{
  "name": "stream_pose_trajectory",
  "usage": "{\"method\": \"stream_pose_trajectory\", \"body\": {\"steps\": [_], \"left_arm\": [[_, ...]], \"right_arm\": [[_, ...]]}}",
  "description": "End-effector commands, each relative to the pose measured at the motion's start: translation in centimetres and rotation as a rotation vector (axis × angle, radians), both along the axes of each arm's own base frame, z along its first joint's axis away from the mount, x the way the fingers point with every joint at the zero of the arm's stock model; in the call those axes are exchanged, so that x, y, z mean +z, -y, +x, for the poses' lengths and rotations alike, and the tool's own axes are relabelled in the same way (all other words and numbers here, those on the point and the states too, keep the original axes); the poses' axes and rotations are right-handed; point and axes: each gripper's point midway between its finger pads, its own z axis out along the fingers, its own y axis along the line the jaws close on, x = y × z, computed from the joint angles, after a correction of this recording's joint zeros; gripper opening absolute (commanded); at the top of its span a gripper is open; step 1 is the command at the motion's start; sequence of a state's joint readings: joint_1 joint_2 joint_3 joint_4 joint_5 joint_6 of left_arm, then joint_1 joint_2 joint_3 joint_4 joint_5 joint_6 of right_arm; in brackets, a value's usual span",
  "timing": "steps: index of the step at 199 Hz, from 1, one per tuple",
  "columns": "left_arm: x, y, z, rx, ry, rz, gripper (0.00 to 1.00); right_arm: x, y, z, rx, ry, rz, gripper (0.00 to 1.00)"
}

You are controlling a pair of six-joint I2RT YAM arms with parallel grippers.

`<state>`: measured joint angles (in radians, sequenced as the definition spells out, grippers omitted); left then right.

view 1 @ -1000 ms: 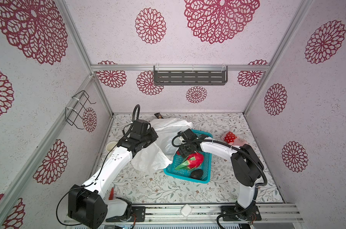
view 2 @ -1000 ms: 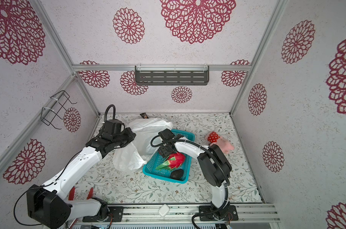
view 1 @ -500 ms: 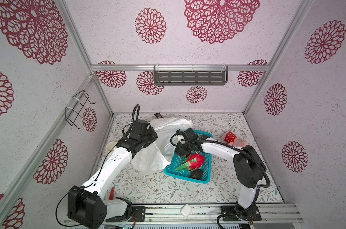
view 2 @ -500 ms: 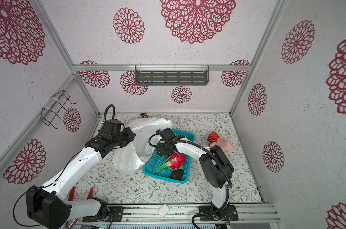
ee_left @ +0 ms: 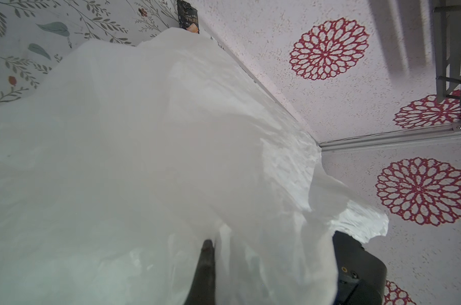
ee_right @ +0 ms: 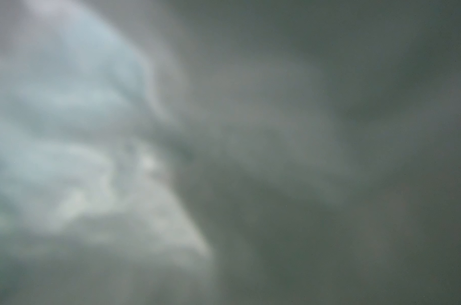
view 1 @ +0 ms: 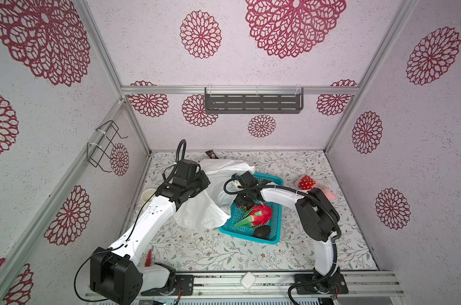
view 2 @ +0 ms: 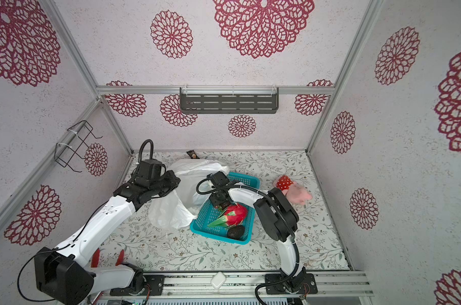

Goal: Place the fruits into the plastic bag
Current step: Pick up the fruit from the bin.

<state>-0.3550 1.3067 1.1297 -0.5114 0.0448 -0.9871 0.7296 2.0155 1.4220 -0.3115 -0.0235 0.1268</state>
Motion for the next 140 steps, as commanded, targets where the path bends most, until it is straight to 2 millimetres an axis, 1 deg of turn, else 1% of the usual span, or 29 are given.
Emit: {"method": "stream_pose_trajectory", "body": {"steps": [1,15,30,58,83,103,122,140], "left_arm": [[1.0,-0.6,-0.3,0.013,0.027,0.007,0.0],[1.0,-0.7,-0.3,0.015,0.027,0.008,0.0],[0.9,-0.7,-0.2,0.017,0.027,0.008,0.0],[0.8,-0.5,-0.1,0.014,0.025,0.003,0.0],[0.9,-0.5,0.1,0.013,0.028,0.001,0.0],[1.0,-0.4,0.1,0.011,0.031,0.001,0.0],[1.0,-0.4,0.1,0.011,0.031,0.0,0.0],[1.0,-0.2,0.1,0.007,0.027,-0.009,0.0]], "right_arm": [[2.1,-0.1,0.1,-0.01,0.043,0.039,0.4],[3.8,0.2,-0.1,-0.013,0.078,0.068,0.36],[6.1,0.5,-0.7,-0.008,0.118,0.113,0.36],[10.5,0.9,-3.1,0.044,0.157,0.224,0.36],[12.6,1.5,-5.5,0.094,0.142,0.292,0.36],[14.3,1.2,-7.0,0.137,0.127,0.353,0.36],[16.6,0.6,-7.2,0.155,0.155,0.419,0.36],[18.8,0.0,-6.7,0.167,0.198,0.463,0.36]]}}
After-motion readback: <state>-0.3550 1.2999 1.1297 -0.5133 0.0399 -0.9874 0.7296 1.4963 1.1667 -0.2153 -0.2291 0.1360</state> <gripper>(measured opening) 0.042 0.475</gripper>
